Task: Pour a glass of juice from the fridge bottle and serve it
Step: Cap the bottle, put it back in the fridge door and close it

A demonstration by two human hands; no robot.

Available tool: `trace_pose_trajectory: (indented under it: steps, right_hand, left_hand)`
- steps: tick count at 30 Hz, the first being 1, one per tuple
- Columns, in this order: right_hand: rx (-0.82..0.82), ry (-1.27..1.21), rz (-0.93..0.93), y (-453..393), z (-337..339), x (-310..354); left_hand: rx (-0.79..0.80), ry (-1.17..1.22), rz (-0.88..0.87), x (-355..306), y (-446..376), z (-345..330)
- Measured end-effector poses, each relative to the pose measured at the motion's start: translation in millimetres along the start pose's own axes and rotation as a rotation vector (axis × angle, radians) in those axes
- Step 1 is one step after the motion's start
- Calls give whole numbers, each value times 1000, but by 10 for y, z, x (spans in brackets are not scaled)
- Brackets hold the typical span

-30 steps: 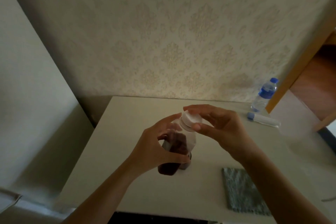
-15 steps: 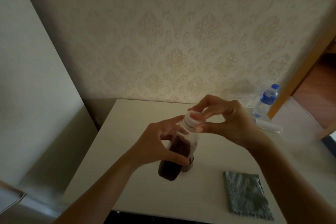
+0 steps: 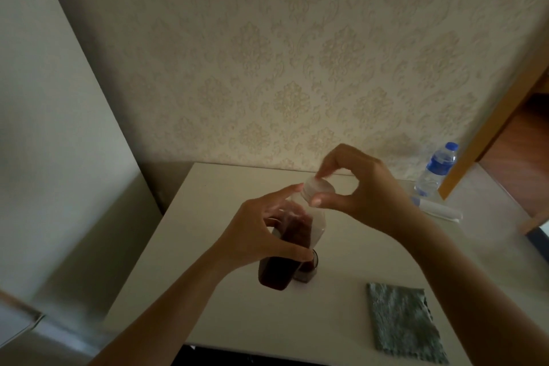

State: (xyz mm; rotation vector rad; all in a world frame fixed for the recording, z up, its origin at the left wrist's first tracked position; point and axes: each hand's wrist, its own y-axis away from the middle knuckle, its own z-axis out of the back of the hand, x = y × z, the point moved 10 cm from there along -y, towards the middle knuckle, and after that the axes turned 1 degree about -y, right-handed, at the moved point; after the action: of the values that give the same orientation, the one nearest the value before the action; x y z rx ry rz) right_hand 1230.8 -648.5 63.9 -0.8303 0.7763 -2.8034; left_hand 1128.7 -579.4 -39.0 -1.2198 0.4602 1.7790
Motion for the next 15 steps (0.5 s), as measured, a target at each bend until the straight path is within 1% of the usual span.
trace_pose_trajectory:
  steps: [2, 3, 4, 5, 6, 7, 9, 10, 12, 15]
  right_hand:
    - [131, -193, 32, -27, -72, 32]
    - [167, -269, 40, -30, -80, 32]
    - [162, -296, 47, -27, -69, 35]
    - [123, -278, 53, -33, -44, 45]
    - [71, -208, 62, -43, -19, 67]
    - [34, -86, 89, -50, -14, 112]
    - [12, 210, 190, -50, -82, 222]
    - [24, 301, 236, -47, -129, 257]
    - [68, 323, 282, -44, -187, 285]
    - [107, 273, 251, -52, -238, 250]
  left_hand:
    - [3, 38, -2, -9, 1, 19]
    - [0, 60, 0, -9, 2, 31]
    - [-5, 69, 3, -6, 0, 38]
    - [-6, 63, 2, -5, -2, 39]
    - [1, 48, -3, -11, -4, 29]
    - [13, 29, -10, -22, -4, 12]
    - [41, 10, -19, -32, -1, -20]
    - [52, 23, -16, -26, 3, -29]
    - [75, 70, 4, -11, 20, -35]
    - [71, 68, 20, -1, 29, -32]
